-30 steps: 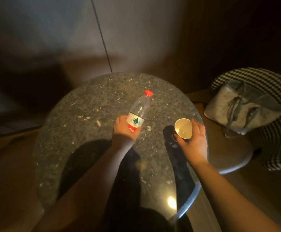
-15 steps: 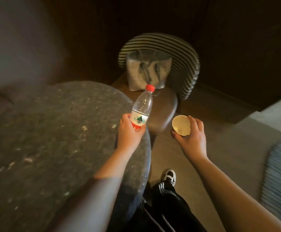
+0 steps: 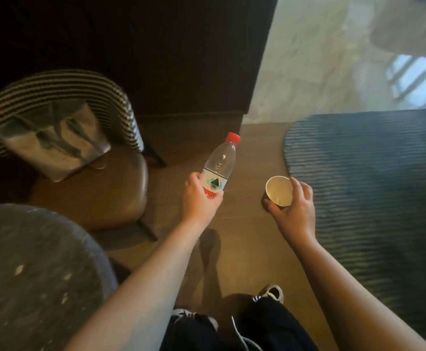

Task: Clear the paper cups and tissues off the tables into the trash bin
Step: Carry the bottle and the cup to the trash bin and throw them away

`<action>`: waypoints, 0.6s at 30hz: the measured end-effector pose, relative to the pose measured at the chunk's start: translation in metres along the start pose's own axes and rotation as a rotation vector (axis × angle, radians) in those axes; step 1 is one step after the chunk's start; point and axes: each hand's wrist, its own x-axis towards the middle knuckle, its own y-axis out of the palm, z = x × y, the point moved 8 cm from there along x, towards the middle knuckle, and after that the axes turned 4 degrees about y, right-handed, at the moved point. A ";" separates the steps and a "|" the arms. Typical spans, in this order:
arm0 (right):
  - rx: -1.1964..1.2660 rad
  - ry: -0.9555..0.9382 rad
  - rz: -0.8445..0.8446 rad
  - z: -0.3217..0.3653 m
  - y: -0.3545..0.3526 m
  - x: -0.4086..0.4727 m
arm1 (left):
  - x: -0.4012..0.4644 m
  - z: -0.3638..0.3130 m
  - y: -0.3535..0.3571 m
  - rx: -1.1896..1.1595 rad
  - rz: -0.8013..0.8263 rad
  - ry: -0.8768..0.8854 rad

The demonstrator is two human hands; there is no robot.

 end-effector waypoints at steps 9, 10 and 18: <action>-0.084 0.206 -0.158 -0.161 -0.132 0.062 | -0.002 -0.144 0.195 -0.039 0.248 0.125; -0.088 0.228 -0.170 -0.179 -0.147 0.069 | -0.004 -0.162 0.217 -0.047 0.270 0.145; -0.036 0.353 -0.264 -0.288 -0.241 0.119 | -0.016 -0.275 0.358 -0.066 0.440 0.264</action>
